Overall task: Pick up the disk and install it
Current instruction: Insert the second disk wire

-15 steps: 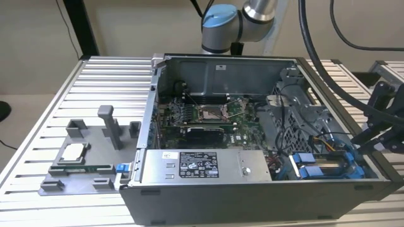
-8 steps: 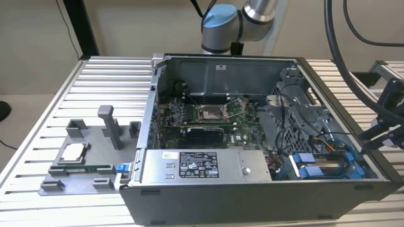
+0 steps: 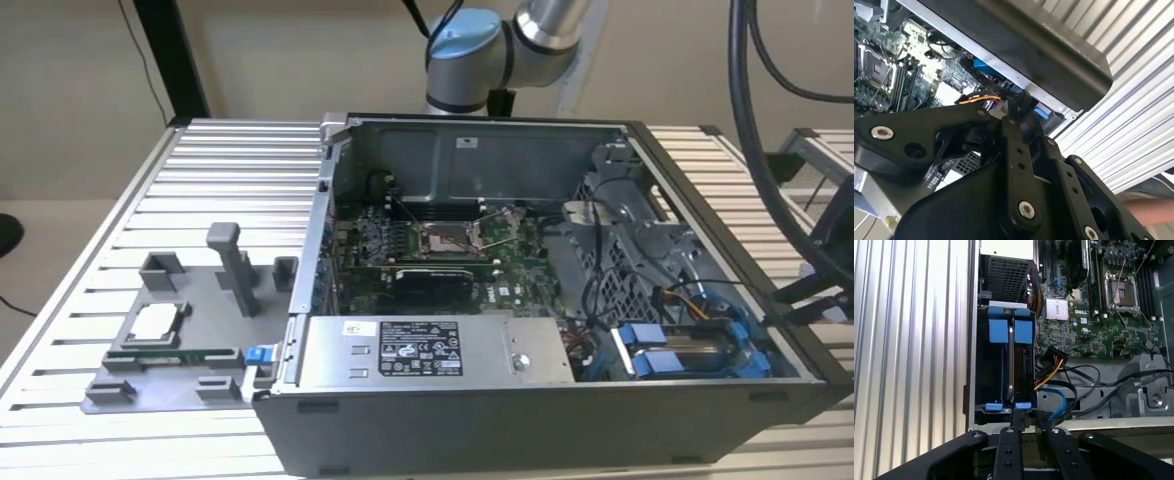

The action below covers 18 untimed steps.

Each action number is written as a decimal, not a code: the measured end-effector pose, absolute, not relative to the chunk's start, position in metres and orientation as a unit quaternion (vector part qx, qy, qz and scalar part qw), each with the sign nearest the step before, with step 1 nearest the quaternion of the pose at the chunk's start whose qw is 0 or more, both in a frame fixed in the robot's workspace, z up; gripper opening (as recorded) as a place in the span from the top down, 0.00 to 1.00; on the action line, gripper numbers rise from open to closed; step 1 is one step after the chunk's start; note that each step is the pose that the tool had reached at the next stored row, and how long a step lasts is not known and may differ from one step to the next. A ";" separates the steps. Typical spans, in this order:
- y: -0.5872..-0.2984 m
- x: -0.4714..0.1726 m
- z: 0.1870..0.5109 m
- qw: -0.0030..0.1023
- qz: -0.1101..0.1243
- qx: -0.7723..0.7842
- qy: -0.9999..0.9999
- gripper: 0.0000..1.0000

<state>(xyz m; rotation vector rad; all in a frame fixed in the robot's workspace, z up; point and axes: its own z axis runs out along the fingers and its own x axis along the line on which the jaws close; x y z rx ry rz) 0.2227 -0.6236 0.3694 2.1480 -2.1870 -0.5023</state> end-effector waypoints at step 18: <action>-0.633 0.223 0.354 -0.009 -0.189 0.691 -0.697 0.00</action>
